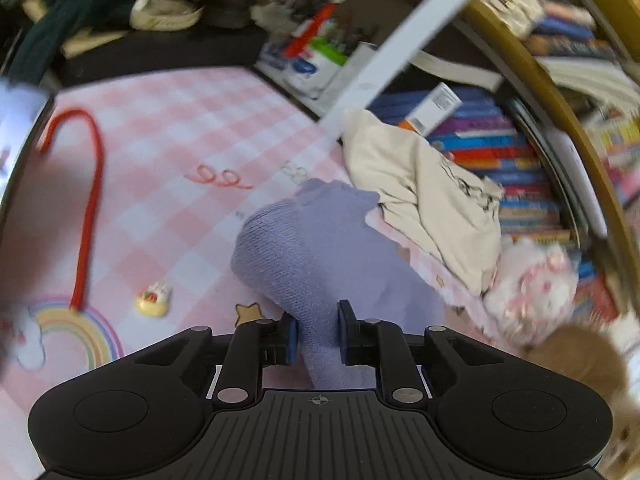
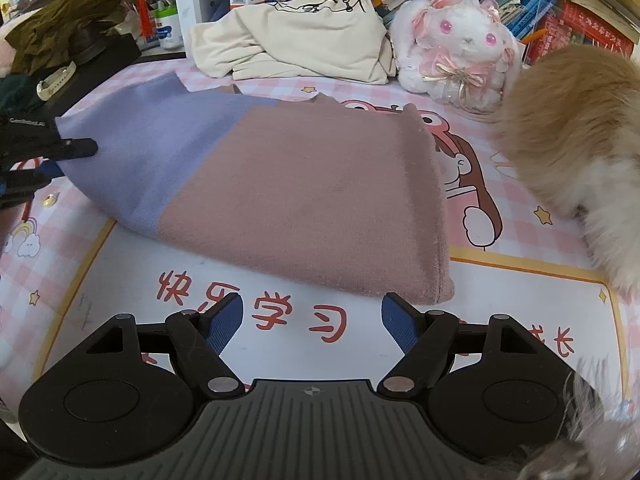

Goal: Fold clothes

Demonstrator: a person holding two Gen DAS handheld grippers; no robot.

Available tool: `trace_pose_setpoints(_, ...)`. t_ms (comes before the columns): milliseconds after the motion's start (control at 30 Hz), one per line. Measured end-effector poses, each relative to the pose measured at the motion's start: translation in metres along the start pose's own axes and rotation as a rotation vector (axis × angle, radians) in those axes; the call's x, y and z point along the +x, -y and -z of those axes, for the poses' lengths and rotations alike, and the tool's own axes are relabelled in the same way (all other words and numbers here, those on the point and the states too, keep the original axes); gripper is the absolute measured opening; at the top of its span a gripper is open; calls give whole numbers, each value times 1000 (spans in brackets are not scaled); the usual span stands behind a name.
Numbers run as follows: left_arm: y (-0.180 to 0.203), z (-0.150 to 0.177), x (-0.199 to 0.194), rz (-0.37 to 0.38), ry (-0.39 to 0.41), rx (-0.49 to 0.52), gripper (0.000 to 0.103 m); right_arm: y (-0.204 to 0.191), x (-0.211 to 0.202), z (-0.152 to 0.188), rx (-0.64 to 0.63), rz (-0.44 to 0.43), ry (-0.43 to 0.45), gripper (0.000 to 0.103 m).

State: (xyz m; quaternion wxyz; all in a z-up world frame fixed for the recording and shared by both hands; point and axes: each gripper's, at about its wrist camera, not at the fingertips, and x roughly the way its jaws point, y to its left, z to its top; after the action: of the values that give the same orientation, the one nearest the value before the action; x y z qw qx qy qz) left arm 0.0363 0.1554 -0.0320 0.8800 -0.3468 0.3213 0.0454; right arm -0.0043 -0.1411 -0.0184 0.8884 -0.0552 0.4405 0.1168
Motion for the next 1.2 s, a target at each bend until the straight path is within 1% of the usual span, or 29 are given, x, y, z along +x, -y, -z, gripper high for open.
trace_pose_setpoints(33, -5, -1, 3, -2, -17, -37, 18, -1, 0, 0, -1, 1, 1, 75)
trace_pose_setpoints(133, -34, 0, 11, 38, -66, -246, 18, -2, -1, 0, -3, 3, 3, 75)
trace_pose_setpoints(200, -48, 2, 15, 69, -85, -365, 21, -1, -1, 0, 3, 6, 0, 75)
trace_pose_setpoints(267, -53, 5, 17, 87, -88, -410, 23, -1, -1, 0, 9, 8, -4, 75)
trace_pose_setpoints(333, -53, 6, 19, 92, -85, -410, 24, -2, -1, -1, 7, 9, -6, 75)
trace_pose_setpoints(433, -53, 5, 20, 98, -85, -419, 24, 2, -4, -2, 18, 24, 22, 75)
trace_pose_setpoints(667, -60, 2, 22, 121, -99, -447, 24, 41, 2, -23, 177, 81, 89, 75)
trace_pose_setpoints(767, -59, 3, 22, 121, -96, -443, 25, 58, 15, -36, 240, 103, 80, 72)
trace_pose_setpoints(800, -60, 3, 22, 122, -95, -444, 25, 63, 20, -40, 262, 107, 68, 72)
trace_pose_setpoints(833, -60, 3, 22, 123, -96, -446, 25, 67, 28, -41, 281, 104, 37, 71)
trace_pose_setpoints(867, -60, 2, 22, 123, -96, -438, 25, 71, 35, -42, 300, 100, 7, 63)
trace_pose_setpoints(900, -59, 2, 22, 123, -96, -428, 24, 75, 41, -42, 323, 86, -17, 57)
trace_pose_setpoints(967, -56, 2, 22, 115, -95, -387, 18, 81, 46, -36, 390, 8, -26, 32)
trace_pose_setpoints(1000, -52, 2, 20, 101, -93, -347, 16, 81, 45, -34, 400, -9, -19, 31)
trace_pose_setpoints(1067, -48, 3, 16, 87, -96, -290, 13, 76, 42, -33, 364, -6, -17, 27)
trace_pose_setpoints(1133, -46, 4, 10, 82, -104, -254, 13, 72, 38, -31, 329, -3, -15, 25)
trace_pose_setpoints(1200, -49, 8, 1, 88, -124, -245, 13, 70, 32, -27, 302, 3, -17, 23)
